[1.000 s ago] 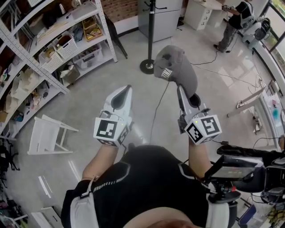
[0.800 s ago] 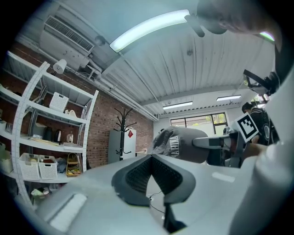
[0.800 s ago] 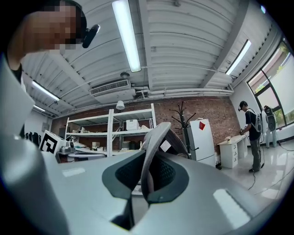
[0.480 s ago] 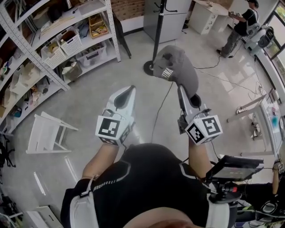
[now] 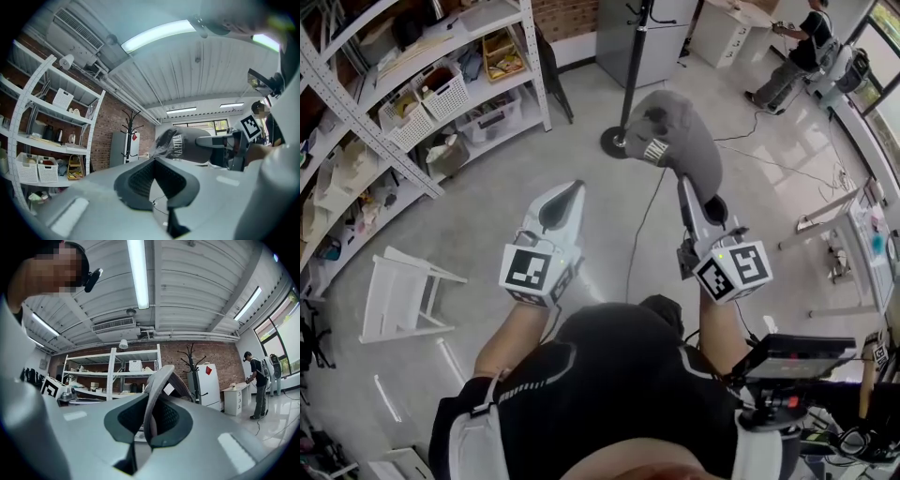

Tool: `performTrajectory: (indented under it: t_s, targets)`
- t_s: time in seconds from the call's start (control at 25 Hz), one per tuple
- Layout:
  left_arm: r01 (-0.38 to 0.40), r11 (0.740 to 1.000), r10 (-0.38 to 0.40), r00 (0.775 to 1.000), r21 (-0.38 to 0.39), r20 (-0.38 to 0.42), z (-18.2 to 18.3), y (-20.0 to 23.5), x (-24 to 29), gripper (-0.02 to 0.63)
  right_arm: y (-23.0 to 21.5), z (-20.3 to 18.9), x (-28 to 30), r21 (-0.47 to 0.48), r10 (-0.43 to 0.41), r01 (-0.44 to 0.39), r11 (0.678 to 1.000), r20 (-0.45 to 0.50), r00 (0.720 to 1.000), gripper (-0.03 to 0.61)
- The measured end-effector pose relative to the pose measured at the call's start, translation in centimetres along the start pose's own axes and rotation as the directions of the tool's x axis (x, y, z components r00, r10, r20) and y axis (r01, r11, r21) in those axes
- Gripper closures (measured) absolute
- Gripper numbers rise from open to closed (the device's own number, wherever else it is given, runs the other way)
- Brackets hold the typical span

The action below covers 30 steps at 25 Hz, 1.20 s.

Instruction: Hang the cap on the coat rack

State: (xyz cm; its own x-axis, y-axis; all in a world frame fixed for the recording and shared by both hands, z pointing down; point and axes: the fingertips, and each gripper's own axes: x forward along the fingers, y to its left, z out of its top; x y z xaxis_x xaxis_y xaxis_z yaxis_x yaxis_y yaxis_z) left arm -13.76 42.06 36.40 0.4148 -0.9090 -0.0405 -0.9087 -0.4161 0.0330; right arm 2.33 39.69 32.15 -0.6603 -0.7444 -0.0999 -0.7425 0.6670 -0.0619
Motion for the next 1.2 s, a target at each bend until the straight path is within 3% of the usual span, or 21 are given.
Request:
performTrajectory:
  t_s: [0.4,0.96,1.2]
  targets:
    - [-0.004,1.000,0.004,1.000,0.002,-0.010,-0.9,1.4,4.6,0.611,-3.2,-1.2,3.6,0.023,0.044,-0.043,0.999,-0.012,0.999,0.548]
    - [-0.039,0.998,0.040,0.999,0.043,-0.024,0.3,0.5,17.1,0.611,-15.0,0.5,8.5,0.050,0.098,-0.099,0.994,0.032,0.995,0.548]
    - [-0.090,0.994,0.091,0.995,0.057,-0.027,0.8,0.3,21.2,0.611,-19.7,0.8,9.7,0.072,0.130,-0.133,0.989,0.041,0.991,0.548]
